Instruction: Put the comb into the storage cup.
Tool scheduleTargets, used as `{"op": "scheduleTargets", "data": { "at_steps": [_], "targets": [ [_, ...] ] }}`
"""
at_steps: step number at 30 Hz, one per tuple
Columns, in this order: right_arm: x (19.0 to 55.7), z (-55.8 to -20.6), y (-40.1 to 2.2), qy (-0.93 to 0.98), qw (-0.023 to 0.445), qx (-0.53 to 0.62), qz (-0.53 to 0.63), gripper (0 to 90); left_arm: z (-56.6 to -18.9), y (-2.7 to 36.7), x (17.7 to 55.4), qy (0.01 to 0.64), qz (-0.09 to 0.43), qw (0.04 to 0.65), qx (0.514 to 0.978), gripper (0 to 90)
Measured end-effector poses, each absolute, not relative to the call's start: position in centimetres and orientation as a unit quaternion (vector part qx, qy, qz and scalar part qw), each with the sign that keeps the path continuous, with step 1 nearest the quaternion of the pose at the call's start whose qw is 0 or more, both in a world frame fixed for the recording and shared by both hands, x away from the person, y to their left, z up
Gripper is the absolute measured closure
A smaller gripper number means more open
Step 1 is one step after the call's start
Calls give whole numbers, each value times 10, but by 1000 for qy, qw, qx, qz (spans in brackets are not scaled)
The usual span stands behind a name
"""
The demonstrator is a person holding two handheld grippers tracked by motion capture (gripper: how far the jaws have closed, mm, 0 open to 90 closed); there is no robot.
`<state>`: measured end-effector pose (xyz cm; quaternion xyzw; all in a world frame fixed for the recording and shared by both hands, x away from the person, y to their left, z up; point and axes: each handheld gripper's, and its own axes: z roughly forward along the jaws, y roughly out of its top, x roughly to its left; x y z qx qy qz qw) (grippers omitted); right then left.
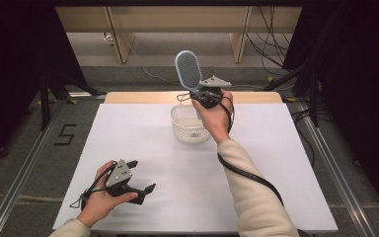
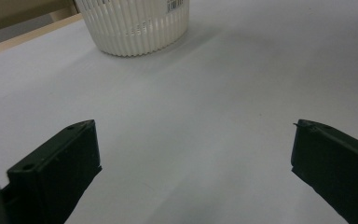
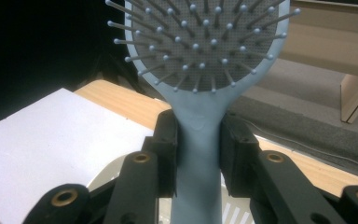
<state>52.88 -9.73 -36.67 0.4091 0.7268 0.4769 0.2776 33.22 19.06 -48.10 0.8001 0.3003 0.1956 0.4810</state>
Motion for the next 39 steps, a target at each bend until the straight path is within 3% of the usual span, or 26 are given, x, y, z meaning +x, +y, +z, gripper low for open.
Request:
{"op": "scheduleTargets", "data": {
  "at_steps": [39],
  "targets": [
    [529,-380,-92,737,282,399,466,708,-481,191,332,300,196,482,800,5]
  ]
}}
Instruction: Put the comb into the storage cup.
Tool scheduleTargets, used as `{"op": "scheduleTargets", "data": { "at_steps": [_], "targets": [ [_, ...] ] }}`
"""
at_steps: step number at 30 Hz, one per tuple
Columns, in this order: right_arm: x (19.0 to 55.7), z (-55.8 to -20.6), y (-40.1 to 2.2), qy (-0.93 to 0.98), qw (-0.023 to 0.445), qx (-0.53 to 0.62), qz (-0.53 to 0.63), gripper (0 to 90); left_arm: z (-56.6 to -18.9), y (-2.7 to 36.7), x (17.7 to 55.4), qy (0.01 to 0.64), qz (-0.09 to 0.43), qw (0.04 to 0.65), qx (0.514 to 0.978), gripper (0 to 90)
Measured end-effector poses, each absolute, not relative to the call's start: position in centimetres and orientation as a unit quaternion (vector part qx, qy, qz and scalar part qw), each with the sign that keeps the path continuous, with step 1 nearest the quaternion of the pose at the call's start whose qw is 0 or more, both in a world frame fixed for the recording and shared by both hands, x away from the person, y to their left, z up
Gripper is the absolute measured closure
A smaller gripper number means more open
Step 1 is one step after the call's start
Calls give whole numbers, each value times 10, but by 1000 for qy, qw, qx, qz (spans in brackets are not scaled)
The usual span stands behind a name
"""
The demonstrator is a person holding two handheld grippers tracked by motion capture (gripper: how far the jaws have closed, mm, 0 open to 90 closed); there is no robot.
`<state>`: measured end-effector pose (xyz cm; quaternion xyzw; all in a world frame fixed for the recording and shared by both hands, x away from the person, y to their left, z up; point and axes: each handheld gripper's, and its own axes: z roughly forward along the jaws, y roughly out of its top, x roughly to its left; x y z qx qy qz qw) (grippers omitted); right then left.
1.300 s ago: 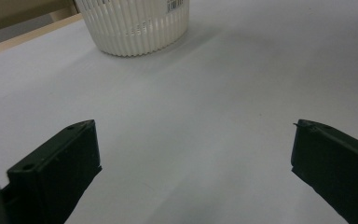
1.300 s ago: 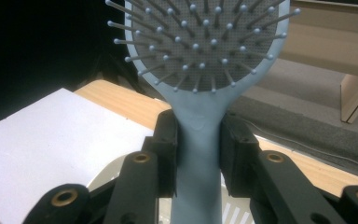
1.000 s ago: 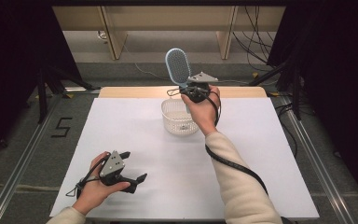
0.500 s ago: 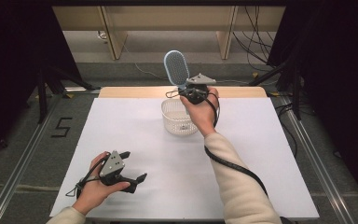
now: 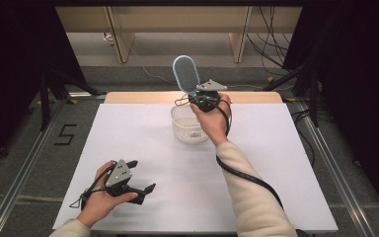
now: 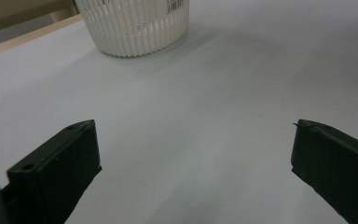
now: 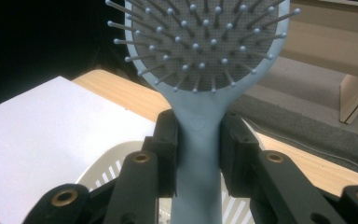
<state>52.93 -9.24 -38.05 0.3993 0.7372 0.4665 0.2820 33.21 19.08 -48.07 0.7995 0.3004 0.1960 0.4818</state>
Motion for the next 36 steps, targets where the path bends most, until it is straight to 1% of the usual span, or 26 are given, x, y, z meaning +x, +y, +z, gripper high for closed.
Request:
{"op": "scheduleTargets", "data": {
  "at_steps": [36],
  "targets": [
    [530,-389,-90,745,291,385,460,708,-481,191,332,301,196,482,800,5]
  ]
}}
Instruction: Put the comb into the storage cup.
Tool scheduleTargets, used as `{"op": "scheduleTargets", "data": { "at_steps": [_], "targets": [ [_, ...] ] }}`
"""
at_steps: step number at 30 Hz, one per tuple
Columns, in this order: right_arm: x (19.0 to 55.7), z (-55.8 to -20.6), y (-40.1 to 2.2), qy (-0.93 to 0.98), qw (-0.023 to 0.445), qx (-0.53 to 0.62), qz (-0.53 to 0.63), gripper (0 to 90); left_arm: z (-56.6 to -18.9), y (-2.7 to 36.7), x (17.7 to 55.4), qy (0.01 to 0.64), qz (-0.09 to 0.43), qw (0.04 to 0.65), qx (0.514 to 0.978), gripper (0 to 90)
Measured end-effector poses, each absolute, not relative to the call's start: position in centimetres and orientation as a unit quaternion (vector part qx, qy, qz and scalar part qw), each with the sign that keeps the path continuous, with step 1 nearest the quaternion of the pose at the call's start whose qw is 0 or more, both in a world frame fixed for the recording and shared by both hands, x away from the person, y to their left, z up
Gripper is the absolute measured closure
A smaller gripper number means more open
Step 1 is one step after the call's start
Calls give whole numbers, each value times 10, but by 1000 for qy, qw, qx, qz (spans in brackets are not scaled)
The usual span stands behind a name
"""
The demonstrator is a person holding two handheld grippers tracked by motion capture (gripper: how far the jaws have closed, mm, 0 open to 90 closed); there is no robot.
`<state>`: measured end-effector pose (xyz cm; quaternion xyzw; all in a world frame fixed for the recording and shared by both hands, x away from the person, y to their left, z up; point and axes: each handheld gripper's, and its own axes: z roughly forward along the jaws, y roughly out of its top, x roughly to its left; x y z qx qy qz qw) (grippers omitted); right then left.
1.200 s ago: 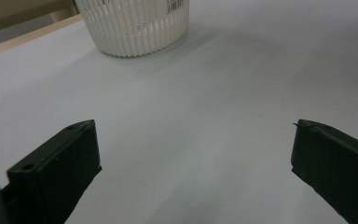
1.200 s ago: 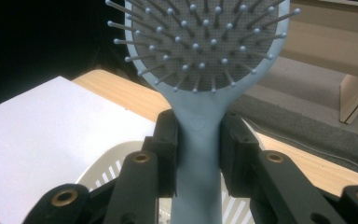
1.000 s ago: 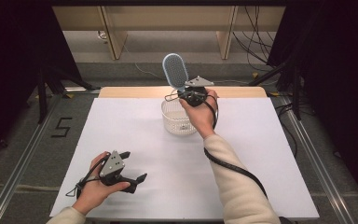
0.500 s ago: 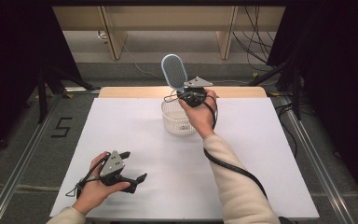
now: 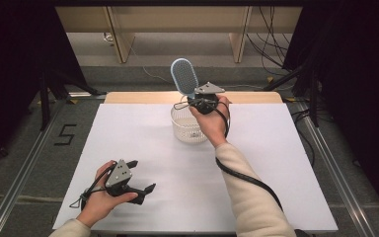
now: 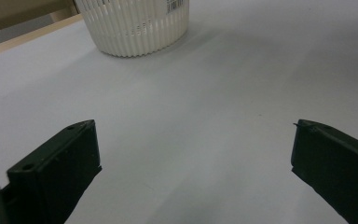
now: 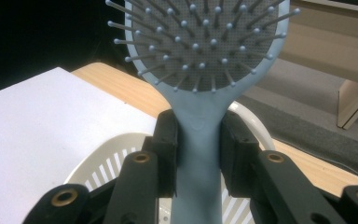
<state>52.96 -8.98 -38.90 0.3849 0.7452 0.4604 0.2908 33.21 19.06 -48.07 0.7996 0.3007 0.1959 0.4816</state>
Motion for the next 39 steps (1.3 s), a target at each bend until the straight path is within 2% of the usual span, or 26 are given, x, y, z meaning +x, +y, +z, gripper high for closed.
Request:
{"op": "scheduleTargets", "data": {
  "at_steps": [39],
  "targets": [
    [527,-402,-88,759,297,364,450,707,-481,191,332,300,197,480,801,5]
  ]
}}
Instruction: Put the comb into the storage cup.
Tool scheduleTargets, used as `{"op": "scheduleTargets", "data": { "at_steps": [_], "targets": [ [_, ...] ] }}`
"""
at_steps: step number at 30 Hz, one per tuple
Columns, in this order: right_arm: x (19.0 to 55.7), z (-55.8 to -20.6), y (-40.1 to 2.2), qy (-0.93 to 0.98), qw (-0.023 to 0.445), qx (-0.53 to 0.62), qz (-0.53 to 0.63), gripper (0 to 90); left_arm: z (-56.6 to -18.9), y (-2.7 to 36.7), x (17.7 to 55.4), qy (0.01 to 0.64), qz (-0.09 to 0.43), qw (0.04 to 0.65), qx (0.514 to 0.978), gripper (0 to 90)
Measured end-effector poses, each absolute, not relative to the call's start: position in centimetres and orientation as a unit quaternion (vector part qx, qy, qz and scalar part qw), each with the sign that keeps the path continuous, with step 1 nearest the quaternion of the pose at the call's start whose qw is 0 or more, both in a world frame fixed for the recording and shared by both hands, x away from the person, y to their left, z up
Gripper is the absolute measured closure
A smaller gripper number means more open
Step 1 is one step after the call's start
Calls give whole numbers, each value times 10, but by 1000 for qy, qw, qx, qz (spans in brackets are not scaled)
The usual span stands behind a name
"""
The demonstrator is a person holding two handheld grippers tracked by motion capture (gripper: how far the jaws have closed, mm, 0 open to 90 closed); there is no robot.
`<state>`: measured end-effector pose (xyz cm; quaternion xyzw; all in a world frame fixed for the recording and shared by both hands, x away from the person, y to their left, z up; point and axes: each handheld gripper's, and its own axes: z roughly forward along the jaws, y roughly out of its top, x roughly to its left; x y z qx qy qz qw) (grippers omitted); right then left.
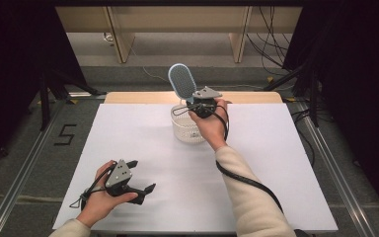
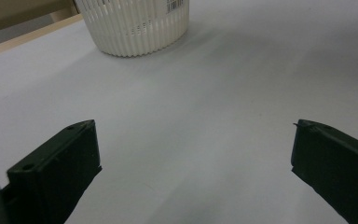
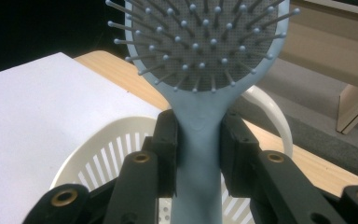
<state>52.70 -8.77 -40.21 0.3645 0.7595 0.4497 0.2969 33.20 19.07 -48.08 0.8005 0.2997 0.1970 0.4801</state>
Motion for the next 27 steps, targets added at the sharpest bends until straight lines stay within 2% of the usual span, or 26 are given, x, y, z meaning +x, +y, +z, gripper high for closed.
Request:
{"op": "scheduleTargets", "data": {
  "at_steps": [27],
  "targets": [
    [525,-411,-89,769,294,357,441,706,-481,191,332,301,197,481,800,5]
  ]
}}
